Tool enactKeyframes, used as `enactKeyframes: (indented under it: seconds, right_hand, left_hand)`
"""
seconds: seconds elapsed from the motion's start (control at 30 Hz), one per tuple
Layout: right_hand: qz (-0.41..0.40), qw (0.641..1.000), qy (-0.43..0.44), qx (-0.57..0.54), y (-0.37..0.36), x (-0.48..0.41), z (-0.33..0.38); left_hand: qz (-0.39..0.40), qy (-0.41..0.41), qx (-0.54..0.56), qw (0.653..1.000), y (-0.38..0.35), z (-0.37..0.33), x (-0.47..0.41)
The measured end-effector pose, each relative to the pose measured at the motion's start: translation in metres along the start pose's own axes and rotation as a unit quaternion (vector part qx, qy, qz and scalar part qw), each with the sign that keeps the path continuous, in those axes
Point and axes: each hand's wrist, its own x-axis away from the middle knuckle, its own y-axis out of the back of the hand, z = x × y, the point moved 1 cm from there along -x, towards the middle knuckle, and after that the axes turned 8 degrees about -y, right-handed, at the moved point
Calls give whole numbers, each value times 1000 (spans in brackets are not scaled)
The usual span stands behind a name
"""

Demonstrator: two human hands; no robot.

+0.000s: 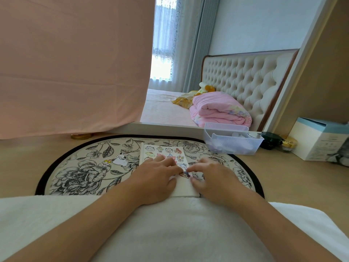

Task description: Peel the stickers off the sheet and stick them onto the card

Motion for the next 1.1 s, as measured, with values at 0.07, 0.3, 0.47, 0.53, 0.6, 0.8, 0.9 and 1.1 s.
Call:
enactKeyframes:
  seconds: [0.07,0.3,0.47,0.53,0.6,0.8,0.9,1.1]
  right_hand:
    - [12,999,34,31,-3,6,0]
    - [69,989,56,115,-6,11,5]
    - [100,986,47,127,-13,4,7]
    - [95,986,48,125,-14,3,6]
    - [87,987,53,123,-12,6,3]
    - [69,989,60,119,-1,19,-9]
    - [72,989,59,111,-1,17,-11]
    - [82,992,57,82,-7,9,-12]
  left_hand:
    - [25,-7,-27,999,-1,-2,0]
    - [50,-25,-74,996,-1,-6,-1]
    - [51,-19,-85,995,-2,-8,-1]
    - [48,-16,-88,995,-2,-9,-1]
    - [43,-12,-88,995,-4,-9,0]
    - [24,-2,-82,996,-3,-11,-1]
    - [0,-44,-53,998,-1,-8,1]
    - [-39,-71,4,997,-3,-6,4]
